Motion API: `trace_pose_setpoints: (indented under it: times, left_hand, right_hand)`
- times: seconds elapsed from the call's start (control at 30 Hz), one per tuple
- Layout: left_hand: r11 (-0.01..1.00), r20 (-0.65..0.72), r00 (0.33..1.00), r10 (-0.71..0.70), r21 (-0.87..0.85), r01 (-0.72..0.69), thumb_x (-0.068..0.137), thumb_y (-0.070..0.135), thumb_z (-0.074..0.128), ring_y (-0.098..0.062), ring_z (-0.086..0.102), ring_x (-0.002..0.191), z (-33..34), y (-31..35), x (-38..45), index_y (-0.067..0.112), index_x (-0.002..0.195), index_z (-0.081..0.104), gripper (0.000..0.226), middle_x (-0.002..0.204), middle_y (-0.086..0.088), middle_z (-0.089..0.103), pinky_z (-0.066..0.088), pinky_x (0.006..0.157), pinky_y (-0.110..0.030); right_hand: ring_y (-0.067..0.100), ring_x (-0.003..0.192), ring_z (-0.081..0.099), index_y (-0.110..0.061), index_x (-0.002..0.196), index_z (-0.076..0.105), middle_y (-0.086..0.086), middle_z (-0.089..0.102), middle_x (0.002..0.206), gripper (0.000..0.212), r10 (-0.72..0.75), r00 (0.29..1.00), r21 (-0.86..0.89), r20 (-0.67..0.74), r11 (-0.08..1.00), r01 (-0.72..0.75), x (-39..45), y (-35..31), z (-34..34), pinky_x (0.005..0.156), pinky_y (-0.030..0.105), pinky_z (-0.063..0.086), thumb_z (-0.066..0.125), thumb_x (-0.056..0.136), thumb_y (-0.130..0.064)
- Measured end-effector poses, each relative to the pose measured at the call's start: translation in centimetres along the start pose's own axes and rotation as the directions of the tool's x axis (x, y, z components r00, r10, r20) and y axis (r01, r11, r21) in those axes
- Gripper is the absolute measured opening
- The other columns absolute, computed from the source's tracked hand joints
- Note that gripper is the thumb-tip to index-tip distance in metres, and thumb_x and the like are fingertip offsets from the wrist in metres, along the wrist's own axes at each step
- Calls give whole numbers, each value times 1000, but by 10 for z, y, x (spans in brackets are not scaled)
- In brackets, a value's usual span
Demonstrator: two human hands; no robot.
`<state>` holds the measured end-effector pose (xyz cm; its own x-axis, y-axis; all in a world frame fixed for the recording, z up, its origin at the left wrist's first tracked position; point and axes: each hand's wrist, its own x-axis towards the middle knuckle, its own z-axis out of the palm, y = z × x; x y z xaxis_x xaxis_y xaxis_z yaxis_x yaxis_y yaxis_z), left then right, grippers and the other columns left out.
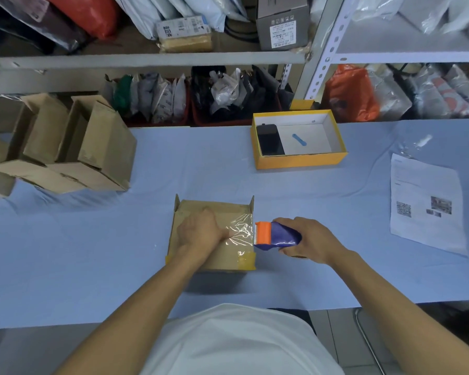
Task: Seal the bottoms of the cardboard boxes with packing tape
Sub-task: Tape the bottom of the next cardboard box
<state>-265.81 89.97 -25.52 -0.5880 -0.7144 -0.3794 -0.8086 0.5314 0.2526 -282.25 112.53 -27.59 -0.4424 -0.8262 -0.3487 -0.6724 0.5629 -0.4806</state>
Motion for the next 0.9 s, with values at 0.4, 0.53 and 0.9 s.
trace_pose_setpoints:
  times: [0.4,0.53,0.9]
  left_hand:
    - [795,-97,819,566,-201,-573,81,32,67,-17,46,90,47,16,-7,28,86,59,11,87,13,50,29,75,-27]
    - [775,-107,782,614,-104,-623,87,32,57,-17,43,92,49,16,-11,31,105,66,21,92,8,48,34,81,-30]
    - [798,-31,798,602,1,-602,88,32,41,-19,34,85,50,22,-13,26,78,57,20,85,6,37,28,75,-32]
  right_hand:
    - [14,99,59,-40,136,47,-7,63,113,70,74,996,148,49,986,-81,-15,25,-9,86,35,54,81,76,-39]
    - [14,101,58,-40,135,45,-9,63,115,67,37,993,-1,113,999,-37,-2,9,-1,86,34,54,77,76,-45]
    - [16,100,60,-43,126,52,-14,66,115,61,224,972,-55,73,974,-220,10,-6,11,82,35,53,69,71,-64]
